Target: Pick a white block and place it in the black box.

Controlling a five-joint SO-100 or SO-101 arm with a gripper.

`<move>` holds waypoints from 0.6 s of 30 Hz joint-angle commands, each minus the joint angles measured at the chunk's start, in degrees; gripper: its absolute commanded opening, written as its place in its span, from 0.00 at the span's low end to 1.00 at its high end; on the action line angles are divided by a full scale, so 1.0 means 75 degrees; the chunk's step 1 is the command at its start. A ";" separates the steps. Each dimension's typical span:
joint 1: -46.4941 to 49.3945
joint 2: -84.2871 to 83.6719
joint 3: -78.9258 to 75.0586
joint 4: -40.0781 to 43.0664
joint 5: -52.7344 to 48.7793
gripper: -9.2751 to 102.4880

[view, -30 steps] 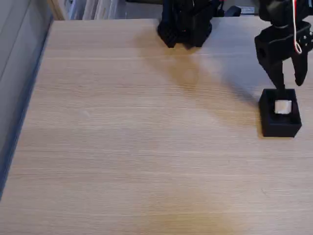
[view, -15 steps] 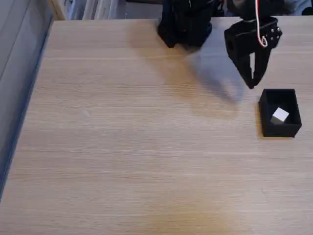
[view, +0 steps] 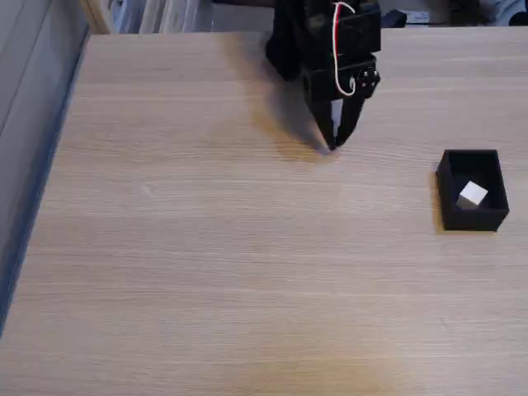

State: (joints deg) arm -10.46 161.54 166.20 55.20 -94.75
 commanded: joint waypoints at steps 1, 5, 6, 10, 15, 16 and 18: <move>0.0445 0.1336 0.0727 0.0480 -0.0129 0.08; 0.0984 0.2566 0.1395 0.1371 -0.0234 0.08; 0.1113 0.2813 0.1523 0.1594 -0.0328 0.08; 0.1313 0.3492 0.1559 0.2613 -0.0187 0.10; 0.1066 0.3902 0.1559 0.2941 0.0375 0.08; 0.1066 0.3902 0.1559 0.2941 0.0422 0.08; 0.1066 0.3902 0.1559 0.2918 0.0680 0.08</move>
State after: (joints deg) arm -2.29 190.20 177.19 76.82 -91.49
